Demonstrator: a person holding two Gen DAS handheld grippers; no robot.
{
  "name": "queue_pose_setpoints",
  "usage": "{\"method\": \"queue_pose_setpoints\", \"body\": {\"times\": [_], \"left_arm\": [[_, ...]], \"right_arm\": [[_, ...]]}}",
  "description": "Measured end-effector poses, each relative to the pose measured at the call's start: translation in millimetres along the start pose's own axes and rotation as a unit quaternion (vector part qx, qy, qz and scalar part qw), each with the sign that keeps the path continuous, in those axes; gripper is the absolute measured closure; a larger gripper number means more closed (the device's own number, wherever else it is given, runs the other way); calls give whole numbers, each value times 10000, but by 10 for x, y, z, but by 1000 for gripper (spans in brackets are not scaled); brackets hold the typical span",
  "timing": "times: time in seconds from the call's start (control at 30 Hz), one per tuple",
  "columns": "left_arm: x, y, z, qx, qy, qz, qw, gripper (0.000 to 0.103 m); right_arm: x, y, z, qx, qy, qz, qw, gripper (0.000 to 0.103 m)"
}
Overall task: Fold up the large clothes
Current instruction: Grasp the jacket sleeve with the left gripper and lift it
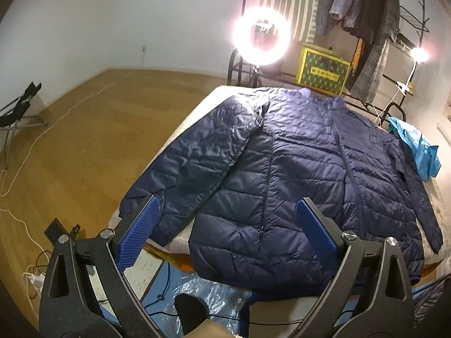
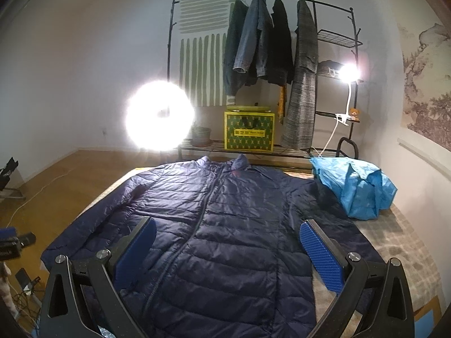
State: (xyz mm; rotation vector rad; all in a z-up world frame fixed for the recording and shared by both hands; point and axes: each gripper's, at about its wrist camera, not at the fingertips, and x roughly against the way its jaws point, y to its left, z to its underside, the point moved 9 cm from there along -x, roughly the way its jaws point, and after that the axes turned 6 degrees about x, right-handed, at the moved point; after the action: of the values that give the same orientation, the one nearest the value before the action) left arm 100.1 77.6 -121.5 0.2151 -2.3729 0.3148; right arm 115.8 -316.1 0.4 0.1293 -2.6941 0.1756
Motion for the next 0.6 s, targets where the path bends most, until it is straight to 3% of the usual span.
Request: {"method": "queue_pose_setpoints", "body": {"times": [0.2,0.37,0.6], "left_arm": [[-183,129,2,365,277,110,9989,7],[-401,218,-28,789,593,197,9949,15],[-790,125,-165,1789,1081,718,9753,21]], "right_arm": [[-198,136,-152,159,24,-160,9997,0],[-344,199,-381,452,-98,-80,9989,0],[-633,230,-513,378,-224,-245,9987,0]]}}
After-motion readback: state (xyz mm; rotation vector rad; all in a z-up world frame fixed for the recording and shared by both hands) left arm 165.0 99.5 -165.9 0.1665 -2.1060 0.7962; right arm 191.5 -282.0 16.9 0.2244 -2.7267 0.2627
